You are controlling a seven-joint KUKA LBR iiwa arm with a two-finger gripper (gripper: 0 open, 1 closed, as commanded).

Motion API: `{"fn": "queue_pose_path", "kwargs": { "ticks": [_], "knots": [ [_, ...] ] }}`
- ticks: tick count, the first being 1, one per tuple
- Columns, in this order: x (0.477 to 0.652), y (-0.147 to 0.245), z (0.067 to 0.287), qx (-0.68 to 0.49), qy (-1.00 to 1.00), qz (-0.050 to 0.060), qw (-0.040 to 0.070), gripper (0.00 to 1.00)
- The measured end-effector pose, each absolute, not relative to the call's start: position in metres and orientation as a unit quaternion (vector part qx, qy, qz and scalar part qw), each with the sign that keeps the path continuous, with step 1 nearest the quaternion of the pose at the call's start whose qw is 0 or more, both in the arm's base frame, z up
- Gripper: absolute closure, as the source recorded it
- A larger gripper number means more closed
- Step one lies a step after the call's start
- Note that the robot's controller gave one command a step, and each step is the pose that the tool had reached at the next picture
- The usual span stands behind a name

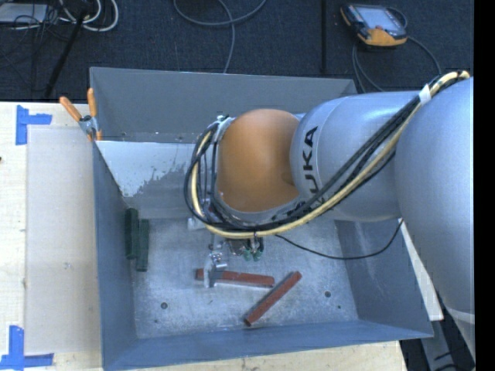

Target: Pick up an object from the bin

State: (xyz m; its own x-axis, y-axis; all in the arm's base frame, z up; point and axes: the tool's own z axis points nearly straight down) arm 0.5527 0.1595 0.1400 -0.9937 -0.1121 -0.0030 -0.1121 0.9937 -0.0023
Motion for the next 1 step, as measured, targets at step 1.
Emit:
{"fn": "queue_pose_path", "kwargs": {
  "ticks": [1],
  "knots": [
    [0.5760,0.1355,0.0757,-0.108,0.994,0.002,0.005,1.00]
  ]
}}
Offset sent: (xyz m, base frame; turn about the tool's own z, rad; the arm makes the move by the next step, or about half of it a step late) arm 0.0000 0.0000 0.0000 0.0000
